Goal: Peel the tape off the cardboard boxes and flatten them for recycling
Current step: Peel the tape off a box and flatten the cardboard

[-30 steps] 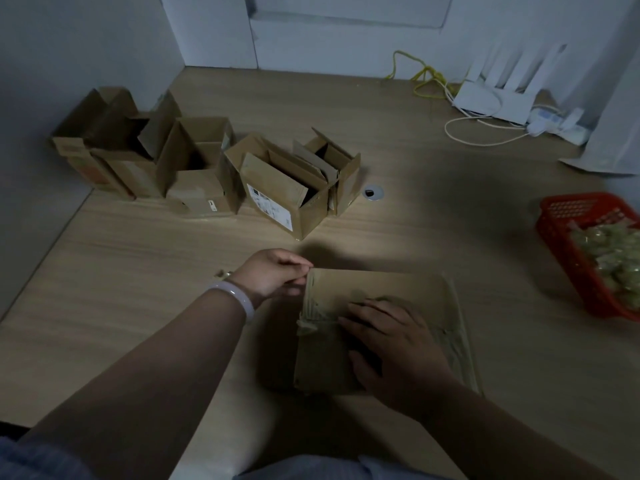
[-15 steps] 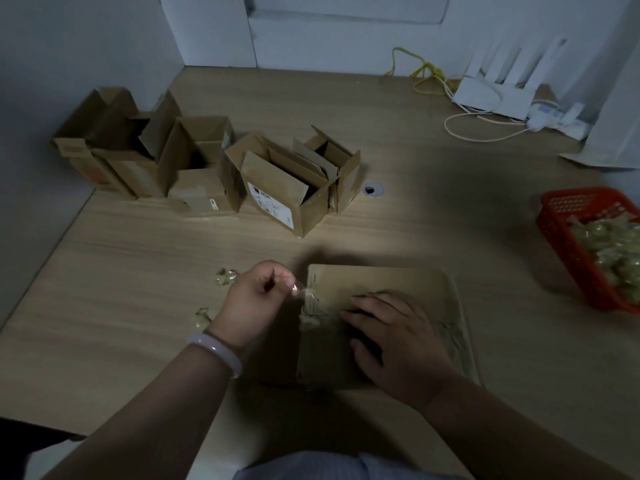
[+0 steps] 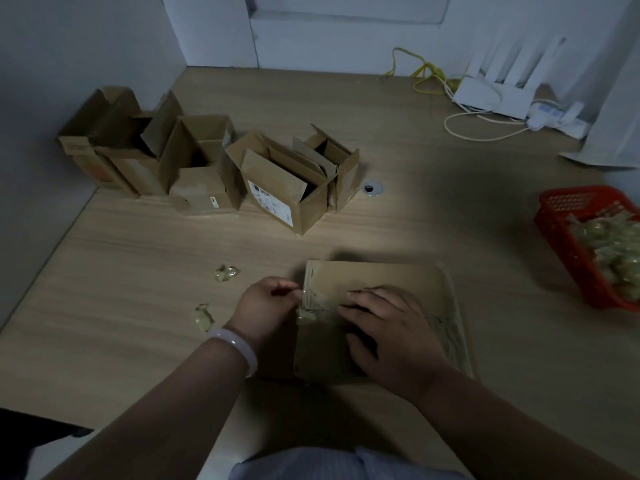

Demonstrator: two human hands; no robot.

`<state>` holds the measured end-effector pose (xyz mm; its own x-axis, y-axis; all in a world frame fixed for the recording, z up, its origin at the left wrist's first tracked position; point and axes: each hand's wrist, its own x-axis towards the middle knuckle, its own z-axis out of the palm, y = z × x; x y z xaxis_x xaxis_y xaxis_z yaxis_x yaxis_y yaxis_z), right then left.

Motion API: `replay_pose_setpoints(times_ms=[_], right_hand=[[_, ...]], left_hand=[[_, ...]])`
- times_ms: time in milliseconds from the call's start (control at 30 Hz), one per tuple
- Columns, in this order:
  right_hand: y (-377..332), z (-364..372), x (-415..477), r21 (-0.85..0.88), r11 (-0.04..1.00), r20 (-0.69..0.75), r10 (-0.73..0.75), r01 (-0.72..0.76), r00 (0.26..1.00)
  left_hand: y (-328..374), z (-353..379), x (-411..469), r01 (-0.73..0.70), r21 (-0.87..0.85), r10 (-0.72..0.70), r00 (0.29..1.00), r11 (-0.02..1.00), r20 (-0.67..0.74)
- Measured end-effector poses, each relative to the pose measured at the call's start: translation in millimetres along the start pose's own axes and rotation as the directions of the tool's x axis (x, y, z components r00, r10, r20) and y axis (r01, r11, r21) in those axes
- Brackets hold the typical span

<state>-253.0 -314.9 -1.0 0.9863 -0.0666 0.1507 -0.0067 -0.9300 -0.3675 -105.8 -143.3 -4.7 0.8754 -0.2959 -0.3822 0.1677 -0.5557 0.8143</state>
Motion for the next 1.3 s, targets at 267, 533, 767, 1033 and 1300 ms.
replay_pose_setpoints(times_ms=[267,533,767,1033,1300], right_hand=[[1.1,2.6,-0.7,0.002,1.0,-0.028,-0.001,0.001,1.0],[0.6,0.9,-0.6,-0.006,1.0,-0.015,-0.006,0.006,1.0],[-0.5,1.0,-1.7,-0.024,1.0,-0.022,0.005,-0.005,1.0],[-0.5,0.5,-1.8,-0.046,0.999,-0.001,0.019,-0.019,1.0],[-1.2,1.5,-2.8,-0.051,0.999,0.0,0.004,-0.004,1.0]], left_hand=[[-6.5,2.7,-14.2,0.249,-0.356,-0.208,0.967,0.9,0.15],[-6.9,5.4,-23.4,0.265,-0.495,-0.185,0.961,0.828,0.205],[-9.3,5.1,-28.7,0.273,-0.549,-0.173,0.958,0.79,0.227],[-9.4,8.0,-25.6,0.196,-0.428,-0.137,0.977,0.882,0.164],[-4.0,3.1,-27.8,0.01,-0.108,-0.013,0.999,0.994,-0.033]])
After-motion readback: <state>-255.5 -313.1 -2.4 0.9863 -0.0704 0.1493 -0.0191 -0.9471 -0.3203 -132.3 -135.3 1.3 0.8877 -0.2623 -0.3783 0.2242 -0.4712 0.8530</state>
